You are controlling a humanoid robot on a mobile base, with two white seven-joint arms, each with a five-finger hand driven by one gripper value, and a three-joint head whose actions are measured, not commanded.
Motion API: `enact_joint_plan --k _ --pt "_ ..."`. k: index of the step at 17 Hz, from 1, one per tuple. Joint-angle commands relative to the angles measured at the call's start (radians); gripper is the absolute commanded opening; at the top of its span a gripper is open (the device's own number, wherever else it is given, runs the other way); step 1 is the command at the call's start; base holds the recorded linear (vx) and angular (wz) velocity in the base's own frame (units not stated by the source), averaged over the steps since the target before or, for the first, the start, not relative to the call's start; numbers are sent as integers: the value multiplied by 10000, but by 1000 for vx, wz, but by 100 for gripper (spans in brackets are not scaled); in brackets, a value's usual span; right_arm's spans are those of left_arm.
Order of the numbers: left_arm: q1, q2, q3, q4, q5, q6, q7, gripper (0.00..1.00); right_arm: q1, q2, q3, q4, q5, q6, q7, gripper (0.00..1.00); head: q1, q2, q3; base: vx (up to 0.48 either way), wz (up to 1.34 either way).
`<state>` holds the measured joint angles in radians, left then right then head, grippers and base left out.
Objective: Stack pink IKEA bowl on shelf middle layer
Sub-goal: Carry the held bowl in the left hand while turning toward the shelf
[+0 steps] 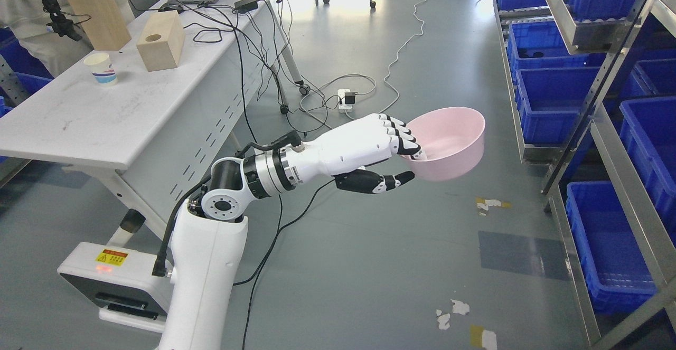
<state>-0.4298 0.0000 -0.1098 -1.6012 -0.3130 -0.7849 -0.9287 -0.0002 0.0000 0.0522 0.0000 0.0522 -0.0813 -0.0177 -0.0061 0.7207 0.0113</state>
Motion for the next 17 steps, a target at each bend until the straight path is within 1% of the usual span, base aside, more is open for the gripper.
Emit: enact_joint_plan --k 1,3,9,13,15,17 --pt "3 175 -191 -125 0 -5 6 5 48 -175 0 -175 0 0 -7 100 0 0 0 418 37" --pt "3 175 -191 -125 0 -5 21 5 48 -175 0 -175 0 0 -7 100 0 0 0 426 53" --pt "3 175 -374 -110 -15 -5 37 5 48 -175 0 -175 0 0 -7 100 0 0 0 307 -17" --pt "3 175 -390 -110 -15 -5 21 5 33 -175 0 -175 0 0 -7 100 0 0 0 152 -171" --pt "3 175 -512 -110 0 -5 21 5 33 -175 0 -175 0 0 -7 100 0 0 0 72 -518" --pt "3 175 -711 -110 0 -5 21 5 48 -175 0 -175 0 0 -7 100 0 0 0 40 -1000"
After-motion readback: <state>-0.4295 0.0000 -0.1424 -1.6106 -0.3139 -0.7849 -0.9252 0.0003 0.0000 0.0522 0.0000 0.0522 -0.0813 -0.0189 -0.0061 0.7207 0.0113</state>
